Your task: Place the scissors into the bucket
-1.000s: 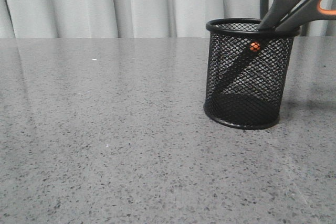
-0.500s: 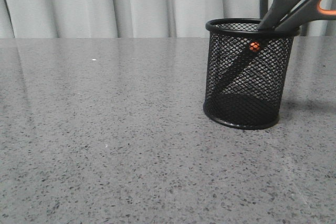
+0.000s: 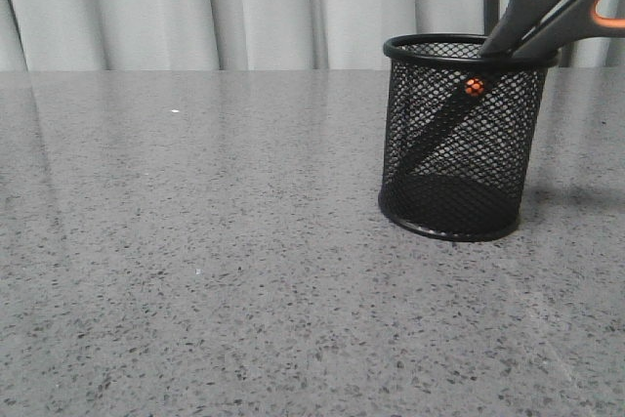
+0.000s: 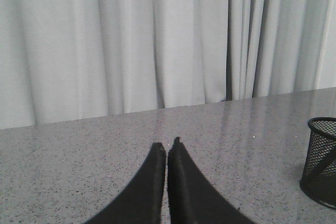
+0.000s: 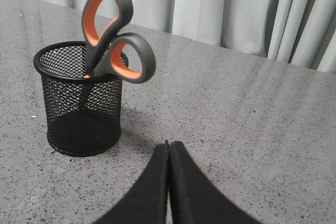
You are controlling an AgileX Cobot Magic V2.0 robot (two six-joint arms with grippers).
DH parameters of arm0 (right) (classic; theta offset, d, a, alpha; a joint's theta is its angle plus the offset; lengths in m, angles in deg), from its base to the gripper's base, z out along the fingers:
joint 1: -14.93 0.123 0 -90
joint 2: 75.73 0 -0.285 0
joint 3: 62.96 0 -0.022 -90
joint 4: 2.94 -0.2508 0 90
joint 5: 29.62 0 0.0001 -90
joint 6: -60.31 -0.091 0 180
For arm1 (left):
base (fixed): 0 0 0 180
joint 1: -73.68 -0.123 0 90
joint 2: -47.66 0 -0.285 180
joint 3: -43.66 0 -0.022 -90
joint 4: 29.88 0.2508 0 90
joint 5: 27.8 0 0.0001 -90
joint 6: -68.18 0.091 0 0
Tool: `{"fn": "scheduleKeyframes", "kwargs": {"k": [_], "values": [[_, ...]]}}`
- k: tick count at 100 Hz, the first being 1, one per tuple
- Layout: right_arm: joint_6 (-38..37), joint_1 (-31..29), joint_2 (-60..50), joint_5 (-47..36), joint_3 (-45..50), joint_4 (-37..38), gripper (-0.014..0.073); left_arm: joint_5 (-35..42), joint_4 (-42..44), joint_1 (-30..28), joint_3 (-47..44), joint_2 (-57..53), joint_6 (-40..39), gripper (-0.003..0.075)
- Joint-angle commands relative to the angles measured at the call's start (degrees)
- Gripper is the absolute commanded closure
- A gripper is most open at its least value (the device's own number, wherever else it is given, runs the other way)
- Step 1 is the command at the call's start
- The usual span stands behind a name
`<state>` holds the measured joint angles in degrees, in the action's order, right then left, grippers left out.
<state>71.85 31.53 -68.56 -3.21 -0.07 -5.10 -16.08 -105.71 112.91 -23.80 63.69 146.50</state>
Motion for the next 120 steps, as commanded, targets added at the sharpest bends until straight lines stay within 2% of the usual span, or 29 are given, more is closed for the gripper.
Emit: {"fn": "scheduleKeyframes", "kwargs": {"k": [1, 43, 62, 66, 70, 73, 82, 88, 93, 98, 120], "values": [[0.2, 0.1, -0.6, -5.1, -1.5, 0.1, 0.0645, 0.3, 0.5, 0.4, 1.6, 0.6, -0.5, 0.074], [0.2, 0.1, -0.6, -5.1, -1.5, 0.1, 0.0645, 0.3, 1.3, 0.4, 0.7, 0.6, -0.5, 0.074], [0.2, 0.1, -0.6, -5.1, -1.5, 0.1, 0.0645, -0.1, 13.9, -4.0, 0.2, 0.5, -0.2, 0.074], [0.2, 0.1, -0.6, -5.1, -1.5, 0.1, 0.0645, -1.8, 19.2, -5.9, 0.2, 0.5, -1.3, 0.074], [0.2, 0.1, -0.6, -5.1, -1.5, 0.1, 0.0645, -5.0, 26.4, -7.9, 0.2, 0.3, -6.3, 0.074], [0.2, 0.1, -0.6, -5.1, -1.5, 0.1, 0.0645, -7.5, 35.9, -9.3, 0.2, 0.3, -11.7, 0.074], [0.2, 0.1, -0.6, -5.1, -1.5, 0.1, 0.0645, -13.9, 60.1, -14.1, 0.0, 0.3, -38.1, 0.074], [0.2, 0.1, -0.6, -5.1, -1.5, 0.1, 0.0645, -16.5, 70.5, -17.2, -1.1, 0.3, -54.6, 0.074], [0.2, 0.1, -0.6, -5.1, -1.5, 0.1, 0.0645, -16.9, 75.3, -19.8, -2.4, 0.3, -62.7, 0.074], [0.2, 0.1, -0.6, -5.1, -1.5, 0.1, 0.0645, -16.1, 76.9, -22.5, -3.9, 0.3, -66.3, 0.074], [0.2, 0.1, -0.6, -5.1, -1.5, 0.1, 0.0645, -15.2, 76.9, -27.3, -10.2, -1.8, -67.3, 0.074]]}}
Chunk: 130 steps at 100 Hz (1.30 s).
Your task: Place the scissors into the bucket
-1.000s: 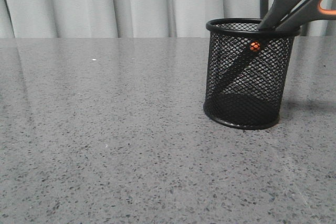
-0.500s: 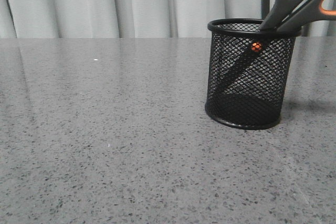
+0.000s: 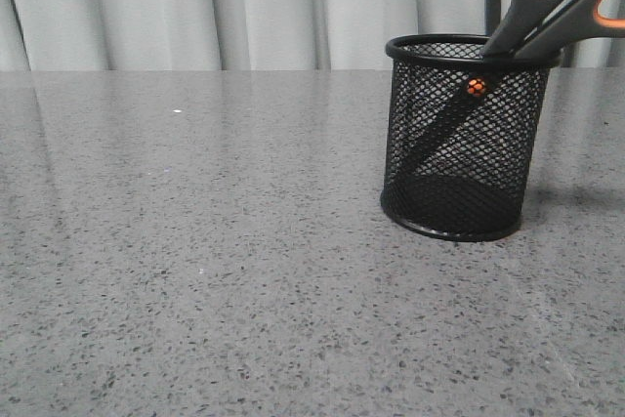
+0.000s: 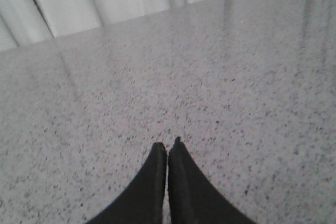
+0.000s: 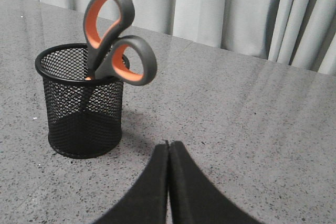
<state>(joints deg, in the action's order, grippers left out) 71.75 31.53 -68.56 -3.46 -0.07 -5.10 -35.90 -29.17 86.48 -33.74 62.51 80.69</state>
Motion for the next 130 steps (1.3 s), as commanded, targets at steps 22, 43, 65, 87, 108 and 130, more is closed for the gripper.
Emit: {"fn": "scheduleKeyframes", "kwargs": {"k": [22, 43, 65, 87, 108, 130], "values": [[0.3, 0.1, -0.6, -4.9, -1.5, 0.1, 0.0645, -3.0, -3.8, -3.9, -2.5, -7.5, -1.5, 0.074], [0.3, 0.1, -0.6, -4.9, -1.5, 0.1, 0.0645, -8.6, -3.7, -8.8, -2.5, -9.0, -1.5, 0.074], [0.3, 0.1, -0.6, -4.9, -1.5, 0.1, 0.0645, -8.6, -3.7, -9.8, -2.5, -9.0, -1.5, 0.074], [0.3, 0.1, -0.6, -4.9, -1.5, 0.1, 0.0645, -8.6, -3.7, -9.8, -2.5, -9.0, -1.5, 0.074], [0.3, 0.1, -0.6, -4.9, -1.5, 0.1, 0.0645, -8.6, -3.7, -9.8, -2.5, -9.0, -1.5, 0.074], [0.3, 0.1, -0.6, -5.1, -1.1, 0.1, 0.0645, -8.6, -3.7, -9.8, -2.5, -9.0, -1.5, 0.074]]}}
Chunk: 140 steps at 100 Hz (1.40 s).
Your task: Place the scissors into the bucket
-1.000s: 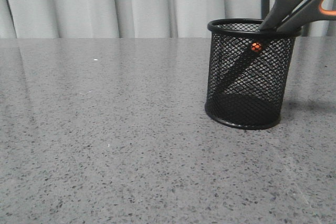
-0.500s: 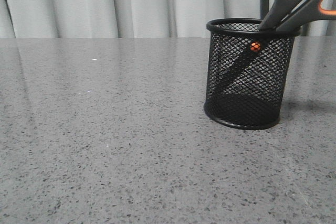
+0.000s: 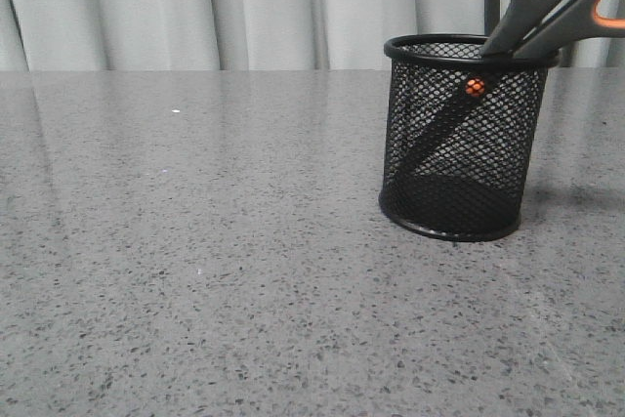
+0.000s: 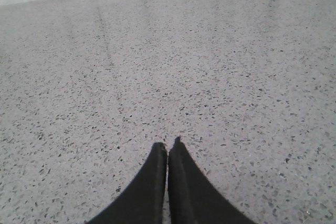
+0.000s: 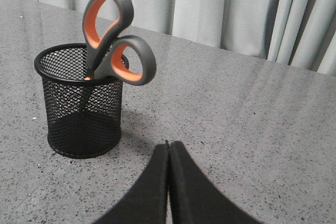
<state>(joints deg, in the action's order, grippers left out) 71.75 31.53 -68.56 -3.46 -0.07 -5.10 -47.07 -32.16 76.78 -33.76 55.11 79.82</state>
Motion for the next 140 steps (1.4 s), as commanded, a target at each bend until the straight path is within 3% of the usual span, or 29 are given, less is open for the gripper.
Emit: {"fn": "scheduleKeyframes", "kwargs": {"k": [1, 23, 45, 70, 140], "values": [[0.3, 0.1, -0.6, -5.2, -0.9, 0.1, 0.0645, 2.6, -0.7, -0.1, -2.5, -1.6, -0.6, 0.074], [0.3, -2.4, -0.6, -5.5, 4.9, 1.7, 0.0645, 2.6, -0.7, -0.1, -2.5, -1.6, -0.6, 0.074], [0.2, -11.7, -0.7, -20.9, 16.2, 1.7, 0.0645, 2.6, -0.7, -0.1, -2.5, -1.6, -0.6, 0.074], [0.0, -14.7, -1.1, -8.5, 15.9, 1.9, 0.0645, 2.6, -0.7, -0.1, -2.5, -1.6, -0.6, 0.074], [0.0, -14.7, -1.1, -9.2, 15.9, 2.2, 0.0645, 2.6, -0.7, -0.1, -2.5, -1.6, -0.6, 0.074]]}}
